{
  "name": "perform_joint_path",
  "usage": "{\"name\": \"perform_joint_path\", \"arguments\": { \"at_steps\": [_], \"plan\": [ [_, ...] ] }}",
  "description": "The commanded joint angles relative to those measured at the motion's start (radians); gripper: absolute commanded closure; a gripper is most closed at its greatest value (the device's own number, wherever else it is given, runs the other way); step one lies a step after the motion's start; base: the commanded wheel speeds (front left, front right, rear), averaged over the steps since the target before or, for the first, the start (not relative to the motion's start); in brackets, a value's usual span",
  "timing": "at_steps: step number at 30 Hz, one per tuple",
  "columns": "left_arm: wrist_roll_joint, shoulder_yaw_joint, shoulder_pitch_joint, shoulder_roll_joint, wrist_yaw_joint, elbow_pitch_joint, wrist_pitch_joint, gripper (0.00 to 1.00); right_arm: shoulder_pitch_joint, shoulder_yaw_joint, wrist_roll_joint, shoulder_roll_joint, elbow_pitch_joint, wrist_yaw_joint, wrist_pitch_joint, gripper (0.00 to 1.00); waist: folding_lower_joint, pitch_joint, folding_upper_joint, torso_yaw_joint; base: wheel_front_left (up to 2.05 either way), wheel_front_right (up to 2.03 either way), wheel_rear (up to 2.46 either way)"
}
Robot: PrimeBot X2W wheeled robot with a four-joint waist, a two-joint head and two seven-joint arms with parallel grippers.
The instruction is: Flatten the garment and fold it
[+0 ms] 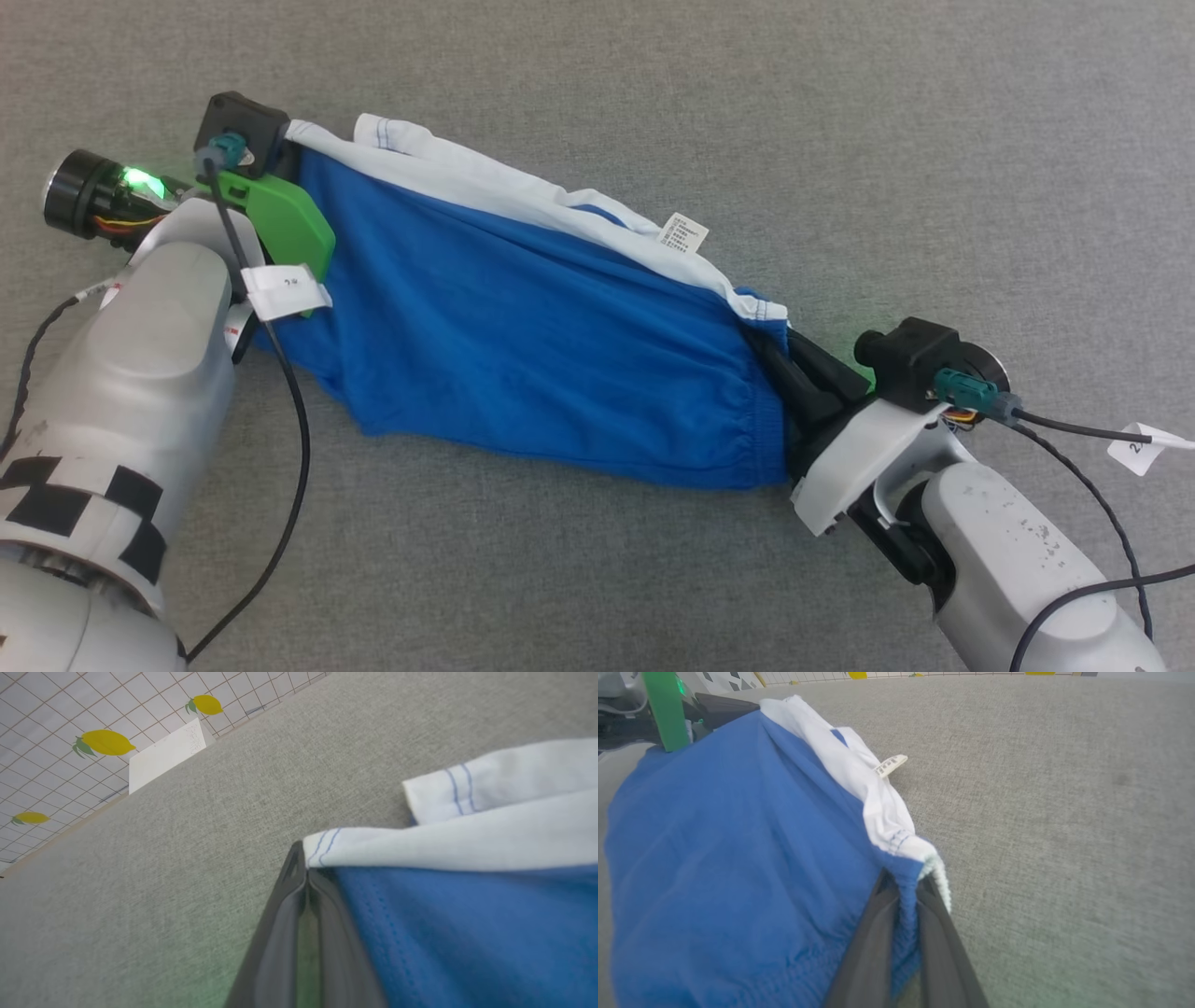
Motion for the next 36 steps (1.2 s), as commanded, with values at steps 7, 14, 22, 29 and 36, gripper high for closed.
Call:
{"name": "perform_joint_path", "arguments": {
  "at_steps": [7, 14, 22, 29, 36],
  "plan": [
    [-0.016, -0.006, 0.041, -0.034, -0.008, 0.037, -0.058, 0.00, 0.070, -0.072, -0.038, 0.003, -0.043, -0.002, -0.019, 0.00, -0.0001, -0.112, -0.0001, 0.032, 0.00, 0.00, 0.00],
    [-0.006, 0.115, 0.177, 0.029, 0.093, -0.245, -0.066, 0.00, 0.206, -0.198, -0.096, -0.001, -0.164, -0.002, 0.010, 0.00, -0.0001, -0.266, -0.0001, 0.080, 0.00, 0.00, 0.00],
    [0.079, 0.292, 0.470, 0.103, 0.252, -0.609, -0.066, 0.00, 0.210, -0.238, -0.120, -0.011, -0.297, -0.002, 0.193, 0.00, -0.0001, -0.391, -0.0001, 0.111, 0.00, 0.00, 0.00],
    [0.167, 0.503, 0.730, 0.110, 0.396, -0.904, -0.066, 0.00, 0.067, -0.197, -0.080, -0.042, -0.197, -0.002, 0.480, 0.00, -0.0001, -0.434, -0.0001, 0.104, 0.00, 0.00, 0.00],
    [0.254, 0.630, 0.985, 0.046, 0.450, -1.076, -0.066, 0.00, -0.099, -0.024, 0.052, -0.086, 0.002, -0.002, 0.894, 0.00, -0.0001, -0.457, -0.0001, 0.101, 0.00, 0.00, 0.00]
  ]
}}
